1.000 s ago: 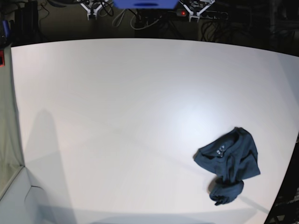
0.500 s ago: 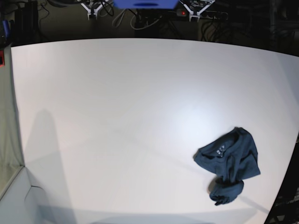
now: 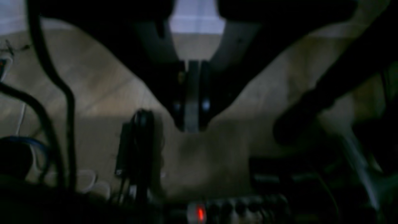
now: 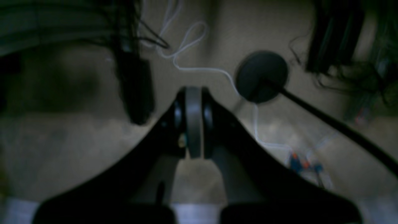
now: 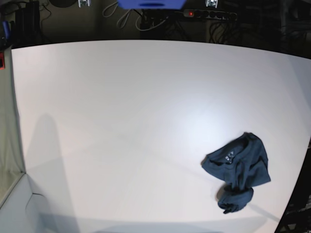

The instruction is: Layout the t-shirt on the table in an organized manner, then fold the t-shirt properly

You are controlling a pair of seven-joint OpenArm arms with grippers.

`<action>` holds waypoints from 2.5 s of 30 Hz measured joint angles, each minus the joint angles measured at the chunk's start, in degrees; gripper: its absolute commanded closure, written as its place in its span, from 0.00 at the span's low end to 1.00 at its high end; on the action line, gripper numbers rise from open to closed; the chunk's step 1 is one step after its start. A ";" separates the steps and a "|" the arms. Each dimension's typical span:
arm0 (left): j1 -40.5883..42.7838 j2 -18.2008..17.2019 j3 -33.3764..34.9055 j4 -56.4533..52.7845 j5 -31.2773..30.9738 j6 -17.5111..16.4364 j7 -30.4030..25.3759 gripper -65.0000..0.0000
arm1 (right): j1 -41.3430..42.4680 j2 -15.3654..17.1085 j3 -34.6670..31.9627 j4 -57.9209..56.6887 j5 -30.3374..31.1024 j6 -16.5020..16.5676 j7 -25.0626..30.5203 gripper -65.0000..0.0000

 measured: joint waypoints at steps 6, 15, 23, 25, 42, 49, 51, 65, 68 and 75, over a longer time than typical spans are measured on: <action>9.20 -0.02 0.07 22.97 -0.07 -0.39 0.07 1.00 | -9.79 0.00 0.02 21.49 -0.09 3.08 -3.26 1.00; 11.39 -0.92 -0.04 49.03 0.00 -0.33 15.30 1.00 | -15.26 0.04 -0.59 51.87 0.02 3.32 -14.47 1.00; 9.70 -0.79 -0.07 58.01 0.02 -0.11 16.61 1.00 | -12.28 0.02 -1.38 57.11 -0.09 3.32 -16.98 1.00; 8.48 -0.76 -0.07 58.10 0.07 -0.13 16.70 1.00 | -11.04 0.07 -2.19 57.11 -0.07 3.34 -16.76 1.00; -10.54 -0.55 -5.92 57.72 0.04 -0.31 17.77 0.82 | 8.70 -0.09 -12.28 56.89 -0.09 4.66 -30.10 0.82; -20.00 0.85 -13.29 52.33 0.20 -0.28 17.62 0.36 | 11.23 0.24 -13.86 56.83 -0.11 4.66 -30.49 0.61; -23.52 0.48 -14.45 47.67 0.09 -0.31 17.64 0.34 | 11.32 0.26 -13.81 56.83 -0.13 4.63 -30.51 0.59; -44.57 2.89 -24.79 17.16 0.11 -8.66 13.62 0.34 | 10.91 0.17 -13.51 56.72 -0.09 4.66 -30.64 0.58; -46.69 2.03 -24.96 12.92 0.42 -8.66 13.68 0.34 | 10.86 0.20 -13.51 56.72 -0.09 4.70 -30.64 0.59; -50.58 -0.17 -24.79 0.85 0.50 -8.35 2.25 0.34 | 9.97 0.20 -13.51 56.65 -0.11 4.72 -30.75 0.59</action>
